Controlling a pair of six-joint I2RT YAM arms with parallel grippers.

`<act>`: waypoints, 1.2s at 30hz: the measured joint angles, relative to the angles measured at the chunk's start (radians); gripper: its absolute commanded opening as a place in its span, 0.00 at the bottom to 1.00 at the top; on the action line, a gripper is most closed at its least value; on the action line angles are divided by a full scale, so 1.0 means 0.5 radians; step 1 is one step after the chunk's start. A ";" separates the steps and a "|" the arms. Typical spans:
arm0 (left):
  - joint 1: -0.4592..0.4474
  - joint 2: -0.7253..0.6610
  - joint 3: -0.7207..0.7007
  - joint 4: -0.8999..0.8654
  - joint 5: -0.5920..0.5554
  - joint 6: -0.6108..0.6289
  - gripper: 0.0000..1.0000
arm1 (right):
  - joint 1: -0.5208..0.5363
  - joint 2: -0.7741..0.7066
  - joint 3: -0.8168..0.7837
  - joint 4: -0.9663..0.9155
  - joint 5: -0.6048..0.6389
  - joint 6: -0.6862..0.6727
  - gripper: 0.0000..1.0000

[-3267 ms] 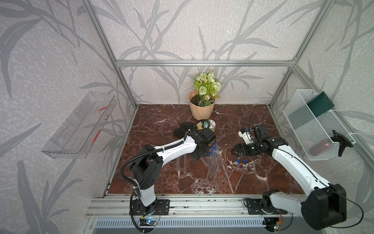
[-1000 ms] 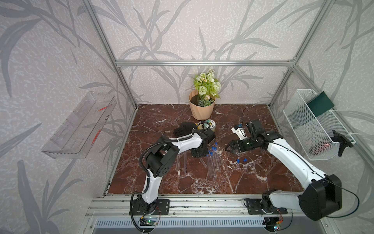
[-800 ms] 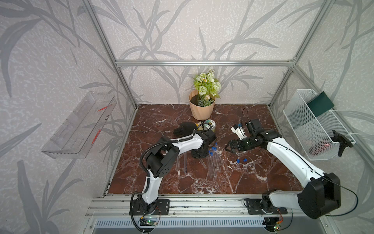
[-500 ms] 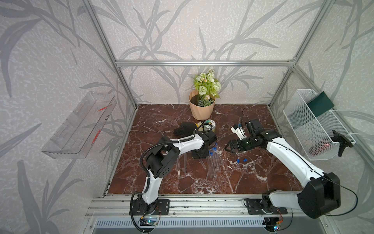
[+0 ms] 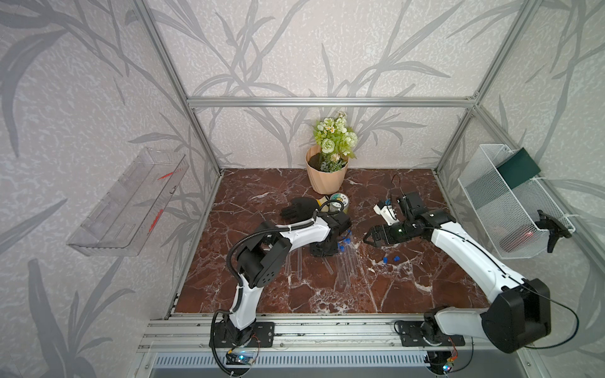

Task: Remove stoppers from test tubes
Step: Pick up the test tube at the center of the board.

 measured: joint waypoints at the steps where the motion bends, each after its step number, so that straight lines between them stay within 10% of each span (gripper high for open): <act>1: -0.001 0.000 0.001 -0.002 0.000 0.003 0.28 | 0.000 0.000 0.000 0.000 0.001 0.000 0.99; 36: -0.018 0.058 0.083 -0.073 -0.002 0.061 0.21 | -0.001 -0.005 0.000 0.003 0.001 0.002 0.99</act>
